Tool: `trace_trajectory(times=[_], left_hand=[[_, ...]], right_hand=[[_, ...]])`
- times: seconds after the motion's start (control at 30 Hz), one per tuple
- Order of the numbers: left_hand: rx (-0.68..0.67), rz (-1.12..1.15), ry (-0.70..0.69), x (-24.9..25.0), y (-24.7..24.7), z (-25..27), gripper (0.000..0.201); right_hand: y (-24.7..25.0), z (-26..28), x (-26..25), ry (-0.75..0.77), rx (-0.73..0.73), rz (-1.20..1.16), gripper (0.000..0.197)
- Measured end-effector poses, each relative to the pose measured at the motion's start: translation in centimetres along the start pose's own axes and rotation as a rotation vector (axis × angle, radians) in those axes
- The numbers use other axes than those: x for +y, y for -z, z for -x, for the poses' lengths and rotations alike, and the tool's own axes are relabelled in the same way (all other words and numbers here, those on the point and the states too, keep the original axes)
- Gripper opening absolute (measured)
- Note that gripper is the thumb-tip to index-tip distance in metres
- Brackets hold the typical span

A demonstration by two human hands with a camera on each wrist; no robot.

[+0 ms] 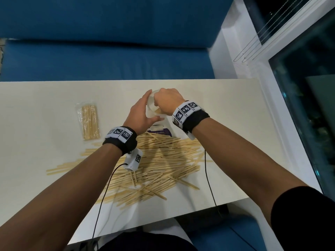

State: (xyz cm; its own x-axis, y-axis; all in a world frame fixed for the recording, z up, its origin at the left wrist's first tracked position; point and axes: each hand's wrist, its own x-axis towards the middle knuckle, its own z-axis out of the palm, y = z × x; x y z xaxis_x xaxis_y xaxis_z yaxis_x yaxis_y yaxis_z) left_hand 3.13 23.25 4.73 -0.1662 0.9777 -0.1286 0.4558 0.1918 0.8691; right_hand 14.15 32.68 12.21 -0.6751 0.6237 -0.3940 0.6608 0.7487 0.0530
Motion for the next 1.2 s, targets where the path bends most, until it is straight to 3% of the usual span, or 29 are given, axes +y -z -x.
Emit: trace_trajectory(times=[0.1, 0.2, 0.27, 0.37, 0.43, 0.5, 0.6, 0.83, 1.07, 1.2], left_hand=[[-0.032, -0.018, 0.025, 0.0, -0.1, 0.1, 0.118], [-0.043, -0.051, 0.069, -0.2, 0.0, 0.9, 0.126], [-0.019, -0.096, 0.087, -0.9, 0.1, 2.0, 0.114], [0.074, -0.136, 0.087, -2.4, -0.2, 4.7, 0.077], [0.091, -0.157, 0.084, -3.6, -0.6, 6.7, 0.050], [0.050, -0.190, 0.088, -4.8, -1.0, 8.5, 0.029], [0.002, -0.210, 0.092, -6.2, -1.7, 11.0, 0.014], [-0.015, -0.321, 0.108, -8.6, -2.4, 15.0, 0.018], [-0.027, -0.296, 0.214, -8.8, -2.2, 16.1, 0.023], [0.005, -0.206, 0.260, -9.1, -2.2, 16.0, 0.022]], right_hand=[[-0.1, 1.2, 0.8, -0.028, 0.143, -0.146, 0.033], [-1.2, 3.4, 1.4, -0.050, 0.421, -0.364, 0.022], [-2.6, 5.5, 1.1, -0.064, 0.619, -0.557, 0.018], [-5.6, 8.8, -0.3, -0.092, 0.778, -0.745, 0.013], [-8.6, 10.8, -1.7, -0.147, 0.750, -0.816, 0.013], [-11.9, 12.2, -3.3, -0.200, 0.626, -0.863, 0.014], [-16.2, 13.4, -5.8, -0.184, 0.435, -0.815, 0.020], [-19.3, 12.5, -8.8, -0.091, 0.113, -0.372, 0.071], [-18.8, 11.2, -8.9, -0.030, 0.159, -0.235, 0.038], [-18.3, 10.5, -8.8, 0.014, 0.120, -0.149, 0.033]])
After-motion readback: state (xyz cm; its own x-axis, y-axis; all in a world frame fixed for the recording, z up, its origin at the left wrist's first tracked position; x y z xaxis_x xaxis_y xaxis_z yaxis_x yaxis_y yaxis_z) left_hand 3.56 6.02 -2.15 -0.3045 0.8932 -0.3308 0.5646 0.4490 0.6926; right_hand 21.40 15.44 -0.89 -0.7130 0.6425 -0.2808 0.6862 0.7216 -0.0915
